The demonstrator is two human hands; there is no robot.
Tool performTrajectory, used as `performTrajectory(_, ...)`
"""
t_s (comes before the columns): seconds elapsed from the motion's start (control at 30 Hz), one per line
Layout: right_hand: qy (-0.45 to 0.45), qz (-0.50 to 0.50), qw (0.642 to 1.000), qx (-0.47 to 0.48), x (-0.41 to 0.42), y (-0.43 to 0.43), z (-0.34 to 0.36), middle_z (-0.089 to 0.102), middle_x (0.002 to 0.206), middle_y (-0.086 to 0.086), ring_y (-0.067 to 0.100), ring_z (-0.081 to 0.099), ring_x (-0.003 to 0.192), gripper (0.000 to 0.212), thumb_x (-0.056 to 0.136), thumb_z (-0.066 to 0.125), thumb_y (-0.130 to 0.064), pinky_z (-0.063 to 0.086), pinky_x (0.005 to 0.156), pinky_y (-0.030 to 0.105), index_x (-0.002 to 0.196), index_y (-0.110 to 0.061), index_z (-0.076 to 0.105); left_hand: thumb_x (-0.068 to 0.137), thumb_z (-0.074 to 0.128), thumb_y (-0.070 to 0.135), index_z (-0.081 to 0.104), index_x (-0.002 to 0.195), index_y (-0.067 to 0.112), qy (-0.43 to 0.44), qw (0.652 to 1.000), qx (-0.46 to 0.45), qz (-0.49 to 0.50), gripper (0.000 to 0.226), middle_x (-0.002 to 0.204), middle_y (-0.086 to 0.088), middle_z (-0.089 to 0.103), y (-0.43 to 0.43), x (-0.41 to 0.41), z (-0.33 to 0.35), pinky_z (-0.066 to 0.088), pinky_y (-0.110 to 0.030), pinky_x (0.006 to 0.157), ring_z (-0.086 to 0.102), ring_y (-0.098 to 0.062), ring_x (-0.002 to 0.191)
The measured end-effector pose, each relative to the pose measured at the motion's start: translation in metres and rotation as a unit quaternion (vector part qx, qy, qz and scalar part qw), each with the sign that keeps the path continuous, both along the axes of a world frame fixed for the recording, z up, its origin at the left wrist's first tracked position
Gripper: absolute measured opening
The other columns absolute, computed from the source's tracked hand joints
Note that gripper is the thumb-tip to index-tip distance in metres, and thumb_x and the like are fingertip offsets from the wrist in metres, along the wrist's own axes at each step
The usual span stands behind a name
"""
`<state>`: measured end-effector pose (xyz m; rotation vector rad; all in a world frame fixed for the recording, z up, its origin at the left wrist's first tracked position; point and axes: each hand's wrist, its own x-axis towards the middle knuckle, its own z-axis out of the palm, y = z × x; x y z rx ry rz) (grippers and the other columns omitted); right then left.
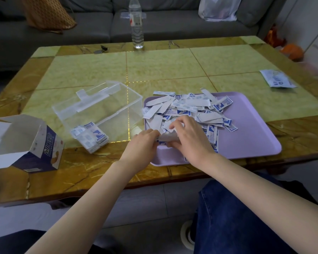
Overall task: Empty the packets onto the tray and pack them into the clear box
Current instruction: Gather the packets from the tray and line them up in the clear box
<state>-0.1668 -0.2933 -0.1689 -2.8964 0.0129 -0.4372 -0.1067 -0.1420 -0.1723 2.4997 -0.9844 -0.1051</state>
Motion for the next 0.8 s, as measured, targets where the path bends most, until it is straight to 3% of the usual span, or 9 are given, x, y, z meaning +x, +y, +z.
performTrajectory(0.07,0.050,-0.028,0.997,0.046,-0.004,-0.001,-0.003,0.047,0.122,0.007,0.023,0.048,0.108,0.045,0.082,0.067,-0.017,0.040,0.086,0.030,0.122,-0.011,0.047,0.091,0.046,0.006,0.048,0.095,0.013,0.024,1.000,-0.004,-0.002,0.009,0.097,-0.006,0.052,0.000,0.000,-0.002,0.034,-0.032,0.071,0.051,-0.031,0.089)
performTrajectory(0.2,0.098,-0.055,0.980,0.164,-0.006,0.005,-0.013,0.044,0.122,0.006,0.021,0.046,0.110,0.048,0.081,0.056,0.000,0.044,0.083,0.029,0.125,-0.011,0.039,0.086,0.049,0.001,0.048,0.114,0.007,0.056,0.998,-0.016,0.002,0.029,0.112,-0.010,0.051,-0.001,0.001,-0.003,0.038,-0.035,0.086,0.046,-0.029,0.102)
performTrajectory(0.27,0.097,-0.040,0.969,0.223,-0.004,0.012,-0.015,0.044,0.123,0.009,0.022,0.047,0.110,0.052,0.080,0.052,0.007,0.045,0.086,0.031,0.127,-0.008,0.037,0.085,0.051,-0.001,0.047,0.114,0.006,0.065,0.997,-0.036,-0.004,0.030,0.111,-0.011,0.050,-0.004,0.000,-0.002,0.036,-0.030,0.086,0.044,-0.026,0.102)
performTrajectory(0.37,0.068,-0.022,0.963,0.259,-0.003,0.018,-0.012,0.042,0.129,0.011,0.020,0.046,0.115,0.061,0.081,0.047,0.011,0.044,0.094,0.029,0.137,-0.007,0.030,0.088,0.050,0.001,0.047,0.107,0.006,0.070,0.997,-0.037,-0.014,0.020,0.106,-0.010,0.051,-0.008,-0.002,-0.003,0.040,-0.036,0.081,0.046,-0.026,0.096)
performTrajectory(0.5,0.015,-0.016,0.980,0.196,-0.003,0.015,-0.014,0.045,0.125,0.013,0.023,0.044,0.115,0.064,0.081,0.052,0.010,0.043,0.096,0.035,0.139,-0.010,0.035,0.094,0.045,0.010,0.048,0.105,0.007,0.035,0.999,-0.016,-0.011,0.012,0.099,-0.012,0.057,-0.010,-0.001,-0.005,0.037,-0.036,0.079,0.047,-0.029,0.092)
performTrajectory(0.67,0.043,-0.008,0.997,0.061,-0.006,0.009,-0.017,0.049,0.124,0.007,0.024,0.047,0.114,0.032,0.089,0.052,-0.004,0.042,0.094,0.035,0.121,-0.009,0.056,0.100,0.034,0.024,0.042,0.119,0.013,-0.075,0.993,0.078,-0.037,0.023,0.116,-0.003,0.050,-0.010,-0.002,-0.010,0.030,-0.030,0.090,0.042,-0.023,0.105)
performTrajectory(0.8,0.056,-0.014,0.998,0.040,-0.008,0.004,-0.019,0.052,0.124,0.006,0.023,0.045,0.117,0.028,0.095,0.049,-0.016,0.039,0.098,0.033,0.120,-0.009,0.060,0.102,0.024,0.031,0.040,0.123,0.014,-0.144,0.978,0.150,-0.023,0.032,0.122,-0.005,0.041,-0.004,-0.004,-0.013,0.029,-0.030,0.092,0.038,-0.024,0.111)
